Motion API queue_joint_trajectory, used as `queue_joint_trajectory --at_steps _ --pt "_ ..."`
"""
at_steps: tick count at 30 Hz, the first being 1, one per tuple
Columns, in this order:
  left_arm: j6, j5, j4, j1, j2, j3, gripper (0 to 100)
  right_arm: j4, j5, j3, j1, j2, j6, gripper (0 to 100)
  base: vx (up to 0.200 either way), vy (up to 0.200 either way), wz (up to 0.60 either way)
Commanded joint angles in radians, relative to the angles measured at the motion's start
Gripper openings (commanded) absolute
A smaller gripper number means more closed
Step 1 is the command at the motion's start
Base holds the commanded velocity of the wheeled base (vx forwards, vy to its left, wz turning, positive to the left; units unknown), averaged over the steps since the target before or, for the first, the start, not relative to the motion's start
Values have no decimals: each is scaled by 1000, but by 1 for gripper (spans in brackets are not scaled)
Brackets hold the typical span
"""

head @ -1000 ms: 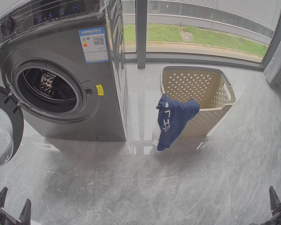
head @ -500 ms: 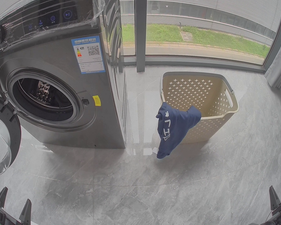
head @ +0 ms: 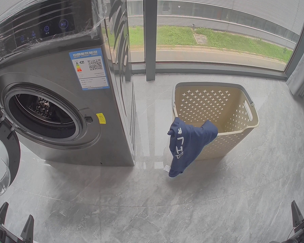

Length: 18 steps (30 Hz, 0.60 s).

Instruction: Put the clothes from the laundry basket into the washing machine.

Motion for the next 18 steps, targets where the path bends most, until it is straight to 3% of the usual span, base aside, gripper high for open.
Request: queue_joint_trajectory --at_steps 1,18 --pt "-1 0 0 0 -14 15 100 0 0 18 0 -16 0 100 0 0 0" --pt "-1 0 0 0 -14 15 100 0 0 18 0 -16 0 100 0 0 0"
